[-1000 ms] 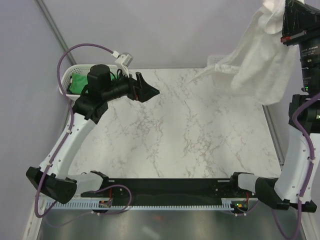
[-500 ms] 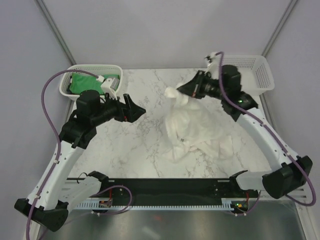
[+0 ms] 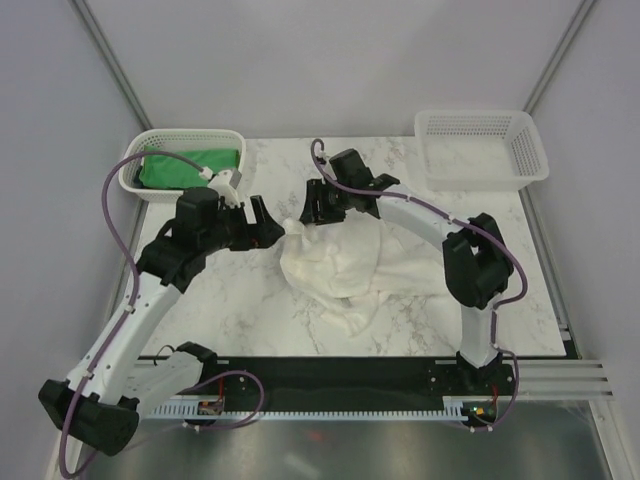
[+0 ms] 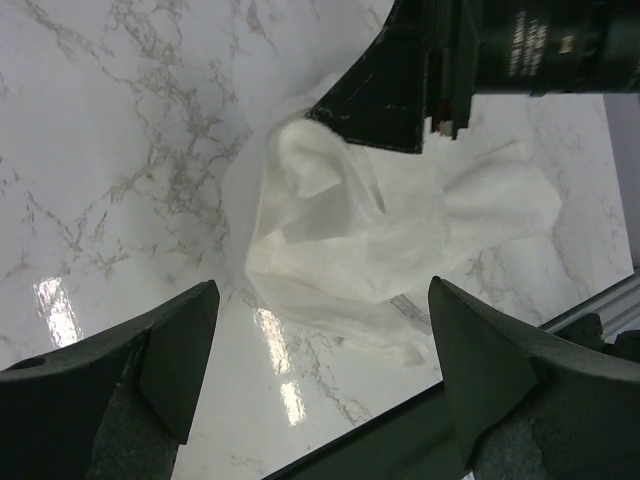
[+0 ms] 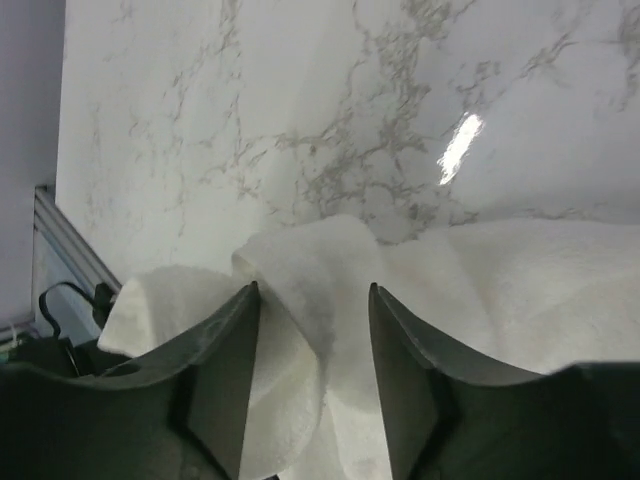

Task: Fold and stack the towels
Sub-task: Move the towel to the center of the board, then flatten out the crumpled towel

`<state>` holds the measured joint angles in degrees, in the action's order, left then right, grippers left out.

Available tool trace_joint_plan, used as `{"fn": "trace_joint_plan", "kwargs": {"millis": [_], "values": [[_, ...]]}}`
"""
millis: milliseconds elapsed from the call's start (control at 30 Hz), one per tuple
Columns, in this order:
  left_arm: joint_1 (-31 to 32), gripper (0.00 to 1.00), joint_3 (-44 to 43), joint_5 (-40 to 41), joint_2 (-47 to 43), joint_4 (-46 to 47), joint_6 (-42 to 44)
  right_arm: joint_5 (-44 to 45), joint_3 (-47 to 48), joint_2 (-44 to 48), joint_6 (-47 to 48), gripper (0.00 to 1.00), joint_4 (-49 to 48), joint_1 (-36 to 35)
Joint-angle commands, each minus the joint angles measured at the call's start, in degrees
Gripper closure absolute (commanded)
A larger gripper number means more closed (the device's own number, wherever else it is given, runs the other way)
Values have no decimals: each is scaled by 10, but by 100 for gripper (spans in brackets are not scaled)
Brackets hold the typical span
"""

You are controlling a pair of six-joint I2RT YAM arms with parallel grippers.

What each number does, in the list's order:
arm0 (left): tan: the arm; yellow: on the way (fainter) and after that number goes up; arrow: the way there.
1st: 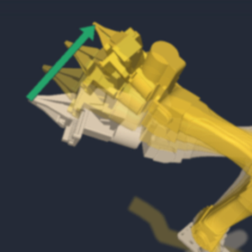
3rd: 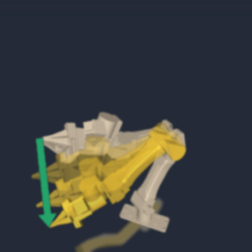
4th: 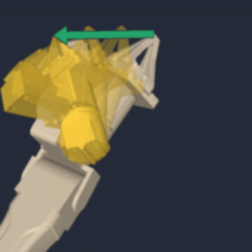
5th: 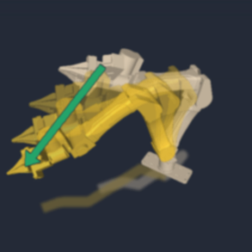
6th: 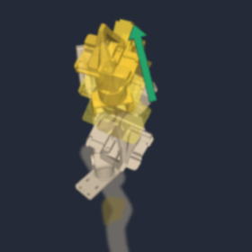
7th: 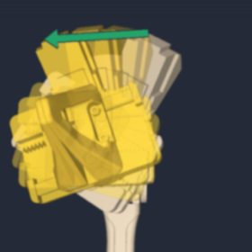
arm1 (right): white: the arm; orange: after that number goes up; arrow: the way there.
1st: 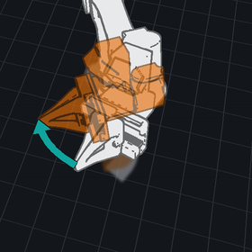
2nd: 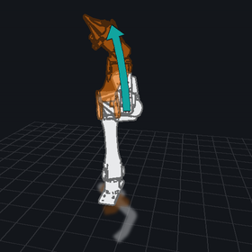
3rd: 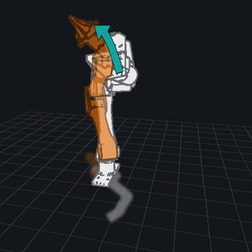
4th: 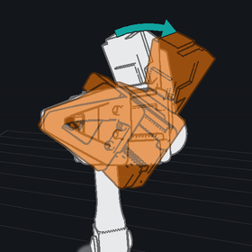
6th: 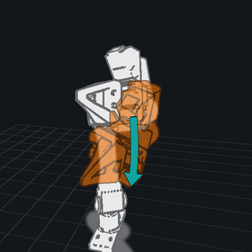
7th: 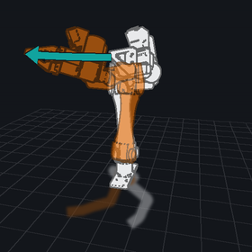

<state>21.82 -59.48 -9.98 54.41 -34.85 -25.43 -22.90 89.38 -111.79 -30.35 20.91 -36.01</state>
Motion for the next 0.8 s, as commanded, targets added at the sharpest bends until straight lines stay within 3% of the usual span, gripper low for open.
{"fn": "trace_joint_plan", "kwargs": {"millis": [0,67,100,133,333,467,633,767], "values": [[-4,8,9,16,21,12,1,96,97,27,49,39,69,6],[-4,7,9,19,28,15,11,129,106,58,44,27,91,9],[-4,7,7,23,32,15,14,157,105,69,41,3,97,9],[-4,7,7,29,34,16,15,174,101,94,39,2,104,9],[-6,8,0,-22,84,36,3,225,27,196,29,3,153,10],[-6,11,37,-57,96,57,-15,225,-121,270,-7,12,145,10],[-6,11,81,-37,91,65,-34,245,-295,346,-90,21,97,8],[-6,11,107,-16,79,77,-50,236,-358,364,-124,26,60,0]]}}
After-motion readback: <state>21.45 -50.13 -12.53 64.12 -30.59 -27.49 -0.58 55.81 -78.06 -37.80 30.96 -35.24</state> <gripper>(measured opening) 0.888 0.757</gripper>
